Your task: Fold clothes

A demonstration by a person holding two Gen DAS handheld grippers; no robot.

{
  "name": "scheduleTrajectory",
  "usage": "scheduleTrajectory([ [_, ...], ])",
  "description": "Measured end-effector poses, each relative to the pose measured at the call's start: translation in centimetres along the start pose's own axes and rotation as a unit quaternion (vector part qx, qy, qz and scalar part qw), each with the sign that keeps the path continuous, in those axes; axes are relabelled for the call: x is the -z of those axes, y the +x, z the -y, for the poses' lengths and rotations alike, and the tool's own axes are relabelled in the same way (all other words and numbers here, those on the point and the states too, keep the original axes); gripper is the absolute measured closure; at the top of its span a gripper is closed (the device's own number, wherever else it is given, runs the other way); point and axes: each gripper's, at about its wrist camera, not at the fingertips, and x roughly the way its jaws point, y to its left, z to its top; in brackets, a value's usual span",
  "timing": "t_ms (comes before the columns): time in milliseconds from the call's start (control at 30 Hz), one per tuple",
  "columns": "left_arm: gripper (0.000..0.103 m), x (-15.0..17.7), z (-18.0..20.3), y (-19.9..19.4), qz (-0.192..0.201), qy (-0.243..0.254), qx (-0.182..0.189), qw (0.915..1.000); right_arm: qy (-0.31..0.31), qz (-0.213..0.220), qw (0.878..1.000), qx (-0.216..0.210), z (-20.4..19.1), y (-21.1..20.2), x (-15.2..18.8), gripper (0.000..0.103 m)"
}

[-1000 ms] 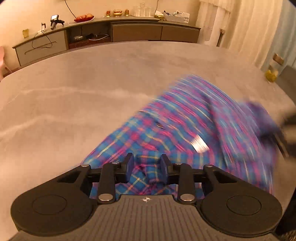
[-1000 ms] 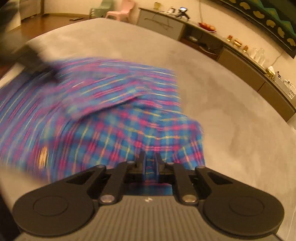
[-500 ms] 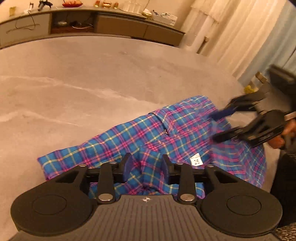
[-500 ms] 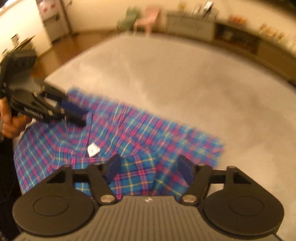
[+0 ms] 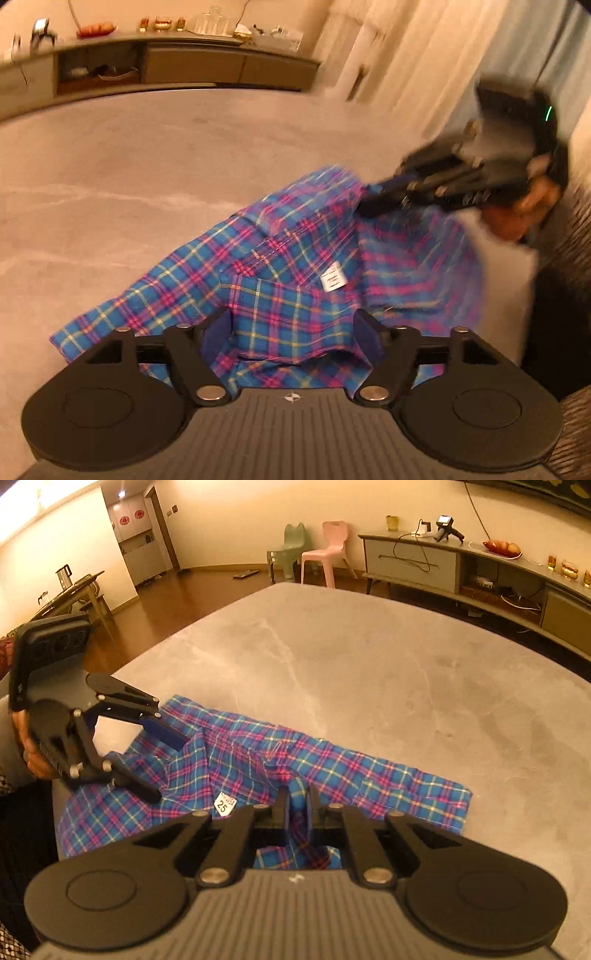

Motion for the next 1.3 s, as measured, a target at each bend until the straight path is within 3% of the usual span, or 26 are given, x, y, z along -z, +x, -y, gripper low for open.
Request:
scheduleTrajectory([
  [33, 0.089, -0.2, 0.3, -0.4, 0.009, 0.010, -0.016, 0.9998, -0.004, 0.001, 1.000, 0.000, -0.2, -0.3, -0.1, 0.095],
  [67, 0.098, -0.5, 0.6, -0.8, 0.017, 0.021, -0.032, 0.9991, -0.006, 0.007, 1.000, -0.004, -0.4, -0.7, -0.6, 0.095],
  [133, 0.098, -1.5, -0.3, -2.3, 0.057, 0.014, -0.058, 0.9965, -0.002, 0.035, 0.999, -0.018, -0.2, -2.3, -1.6, 0.095],
  [233, 0.098, -2.9, -3.0, -1.2, 0.052, -0.018, -0.099, 0.9936, 0.022, 0.046, 0.999, 0.010, 1.4, -1.6, -3.8, 0.096],
  [333, 0.098, -2.9, -3.9, 1.5, 0.016, -0.021, -0.128, 0.9914, 0.038, -0.014, 0.997, 0.063, 2.8, 3.6, -5.1, 0.097],
  [433, 0.096, -2.9, -4.0, 1.8, 0.021, -0.028, -0.149, 0.9882, 0.037, -0.047, 0.994, 0.093, 2.6, 7.3, -5.6, 0.097],
  [500, 0.094, -3.2, -3.9, 1.0, 0.041, -0.031, -0.181, 0.9822, 0.026, -0.043, 0.992, 0.118, 1.7, 8.2, -5.9, 0.095],
  [600, 0.094, -3.8, -3.5, -2.7, 0.119, -0.053, -0.232, 0.9639, -0.016, -0.037, 0.982, 0.183, 0.1, 8.2, -6.1, 0.075],
  [633, 0.094, -3.8, -3.2, -3.7, 0.137, -0.058, -0.228, 0.9622, -0.027, -0.018, 0.976, 0.215, -0.7, 7.3, -6.0, 0.070],
  [700, 0.094, -3.8, -2.1, -5.0, 0.157, -0.053, -0.190, 0.9676, -0.035, 0.030, 0.967, 0.252, -2.6, 5.0, -5.7, 0.070],
  [767, 0.094, -3.6, 0.7, -4.6, 0.143, 0.003, -0.140, 0.9797, -0.024, 0.058, 0.977, 0.205, -5.0, 3.2, -4.9, 0.070],
  [800, 0.094, -3.3, 2.8, -3.7, 0.128, 0.058, -0.129, 0.9815, -0.022, 0.068, 0.981, 0.180, -6.2, 2.5, -4.5, 0.071],
  [867, 0.088, -2.1, 6.4, -1.4, 0.100, 0.170, -0.167, 0.9660, -0.044, 0.049, 0.989, 0.132, -8.7, 3.3, -3.4, 0.076],
  [967, 0.088, -0.3, 10.6, 1.9, 0.063, 0.312, -0.231, 0.9194, -0.073, 0.023, 0.987, 0.139, -10.6, 5.7, -1.9, 0.076],
  [1033, 0.088, 0.4, 11.3, 2.6, 0.054, 0.356, -0.248, 0.8991, -0.062, 0.001, 0.988, 0.142, -10.5, 7.2, -1.3, 0.077],
  [1133, 0.088, 1.0, 10.9, 2.6, 0.042, 0.394, -0.246, 0.8843, -0.034, -0.013, 0.990, 0.139, -10.0, 7.5, -1.1, 0.077],
  [1233, 0.088, 1.9, 9.3, 2.9, 0.007, 0.448, -0.242, 0.8607, -0.016, -0.019, 0.991, 0.128, -9.1, 7.1, -1.1, 0.078],
  [1300, 0.088, 1.7, 8.6, 2.8, -0.005, 0.458, -0.243, 0.8553, -0.006, -0.023, 0.992, 0.120, -8.3, 6.9, -1.1, 0.078],
])
